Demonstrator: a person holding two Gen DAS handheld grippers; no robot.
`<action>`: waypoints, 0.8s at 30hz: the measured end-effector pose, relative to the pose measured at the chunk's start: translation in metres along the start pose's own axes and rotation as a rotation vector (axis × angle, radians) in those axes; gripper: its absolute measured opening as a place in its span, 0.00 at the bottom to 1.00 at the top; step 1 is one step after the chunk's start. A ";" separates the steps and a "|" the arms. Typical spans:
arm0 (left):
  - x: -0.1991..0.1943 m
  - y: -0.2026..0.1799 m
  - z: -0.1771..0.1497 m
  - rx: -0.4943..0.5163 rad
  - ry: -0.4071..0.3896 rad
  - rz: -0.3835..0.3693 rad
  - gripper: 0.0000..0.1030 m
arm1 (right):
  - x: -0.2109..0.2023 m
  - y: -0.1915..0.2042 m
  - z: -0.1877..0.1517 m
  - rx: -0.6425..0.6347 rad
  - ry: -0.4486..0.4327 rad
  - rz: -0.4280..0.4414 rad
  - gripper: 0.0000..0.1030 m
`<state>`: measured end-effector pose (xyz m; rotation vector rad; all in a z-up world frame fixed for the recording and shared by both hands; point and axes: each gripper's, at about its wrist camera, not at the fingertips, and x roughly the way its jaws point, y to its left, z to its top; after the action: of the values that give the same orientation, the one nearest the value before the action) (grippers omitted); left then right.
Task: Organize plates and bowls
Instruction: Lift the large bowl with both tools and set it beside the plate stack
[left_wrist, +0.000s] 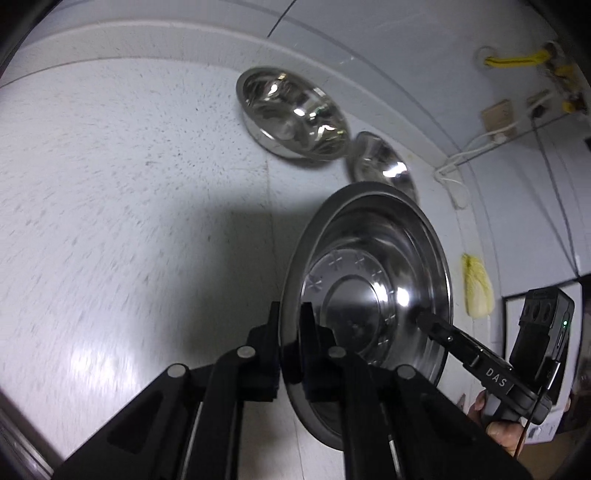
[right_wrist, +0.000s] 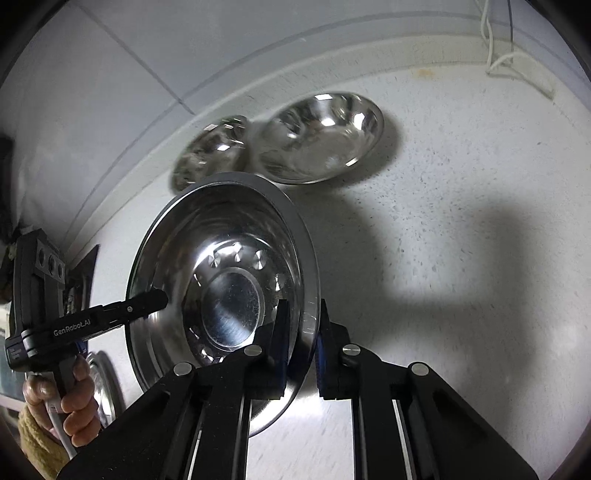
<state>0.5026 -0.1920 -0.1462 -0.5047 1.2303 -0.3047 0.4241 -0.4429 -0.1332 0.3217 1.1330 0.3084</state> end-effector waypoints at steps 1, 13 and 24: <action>-0.010 -0.001 -0.010 0.002 -0.002 -0.008 0.07 | -0.010 0.004 -0.009 -0.006 -0.009 0.007 0.10; -0.033 0.012 -0.127 0.003 0.080 -0.042 0.07 | -0.056 0.020 -0.139 0.028 0.036 -0.013 0.11; -0.009 0.014 -0.152 -0.009 0.086 0.010 0.07 | -0.041 0.012 -0.153 0.046 0.064 -0.035 0.11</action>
<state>0.3554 -0.2064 -0.1834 -0.4969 1.3178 -0.3152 0.2664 -0.4342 -0.1536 0.3341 1.2084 0.2637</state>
